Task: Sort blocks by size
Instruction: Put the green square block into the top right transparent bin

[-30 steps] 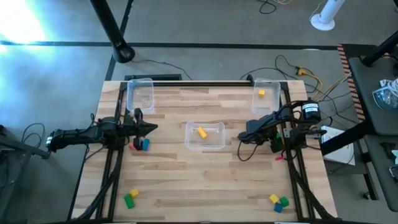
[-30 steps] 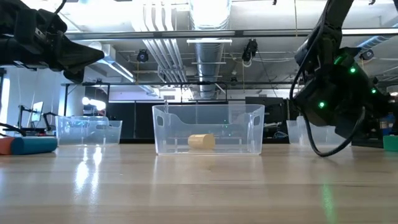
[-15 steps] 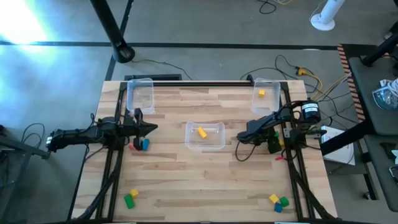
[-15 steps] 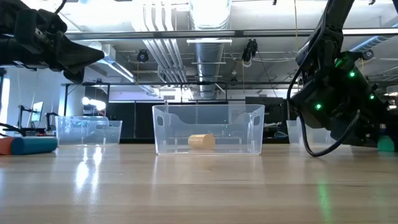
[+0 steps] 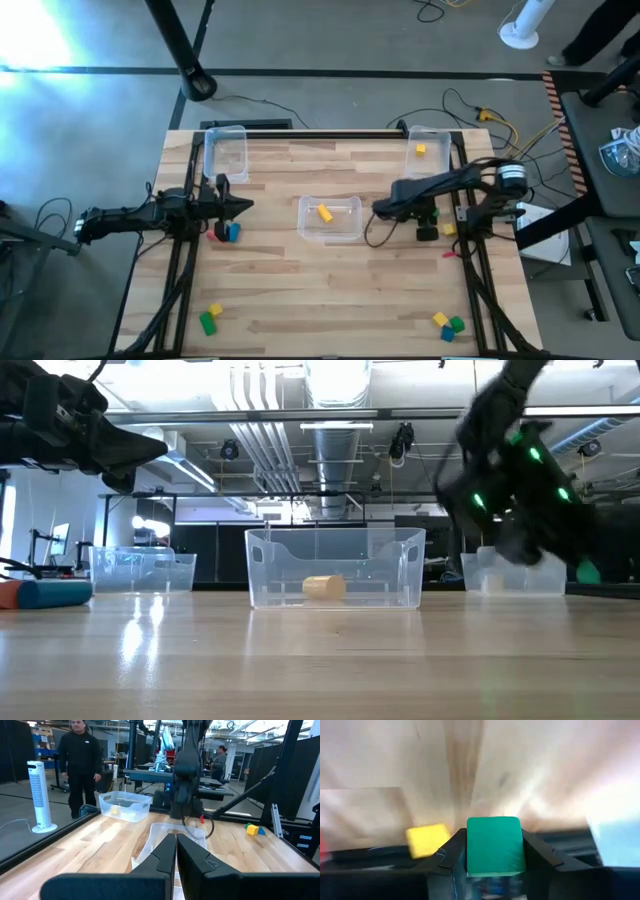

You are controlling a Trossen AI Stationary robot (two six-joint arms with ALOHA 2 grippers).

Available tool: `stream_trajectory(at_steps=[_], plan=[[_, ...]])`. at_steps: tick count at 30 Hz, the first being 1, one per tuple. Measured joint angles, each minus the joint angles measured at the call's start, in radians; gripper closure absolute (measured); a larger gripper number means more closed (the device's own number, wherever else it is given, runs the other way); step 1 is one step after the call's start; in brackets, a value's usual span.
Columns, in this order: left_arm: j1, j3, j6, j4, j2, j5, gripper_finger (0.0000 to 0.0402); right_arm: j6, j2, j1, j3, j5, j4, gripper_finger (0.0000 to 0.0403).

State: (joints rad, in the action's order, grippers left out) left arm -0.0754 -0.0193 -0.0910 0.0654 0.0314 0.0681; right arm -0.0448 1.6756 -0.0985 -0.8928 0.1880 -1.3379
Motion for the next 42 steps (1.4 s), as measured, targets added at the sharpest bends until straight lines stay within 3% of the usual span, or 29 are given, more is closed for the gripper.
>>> stream_trajectory(at_steps=[4, 8, 10, 15, 19, 27, 42], plan=[[0.0, 0.0, 0.0, 0.0, 0.0, 0.0, 0.0401, 0.145, -0.146, -0.054, -0.107, -0.016, -0.092, 0.0273], [0.0, 0.0, 0.0, 0.0, 0.0, 0.0, 0.0401, 0.479, -0.308, -0.175, -0.186, 0.13, -0.088, 0.0272], [0.0, 0.0, 0.0, 0.0, 0.0, 0.0, 0.0401, 0.618, -0.38, -0.241, -0.22, 0.155, -0.076, 0.0271], [0.0, 0.0, 0.0, 0.0, 0.0, 0.0, 0.0401, 0.752, -0.478, -0.403, -0.256, 0.189, 0.026, 0.0274], [0.0, 0.0, 0.0, 0.0, 0.0, 0.0, 0.0401, 0.785, -0.476, -0.527, -0.257, 0.222, 0.156, 0.0274], [0.0, 0.0, 0.0, 0.0, 0.0, 0.0, 0.0401, 0.741, -0.353, -0.706, -0.137, 0.164, 0.332, 0.0272], [0.0, 0.0, 0.0, 0.0, 0.0, 0.0, 0.0401, 0.923, -0.265, -0.725, 0.076, 0.178, 0.648, 0.0273]])
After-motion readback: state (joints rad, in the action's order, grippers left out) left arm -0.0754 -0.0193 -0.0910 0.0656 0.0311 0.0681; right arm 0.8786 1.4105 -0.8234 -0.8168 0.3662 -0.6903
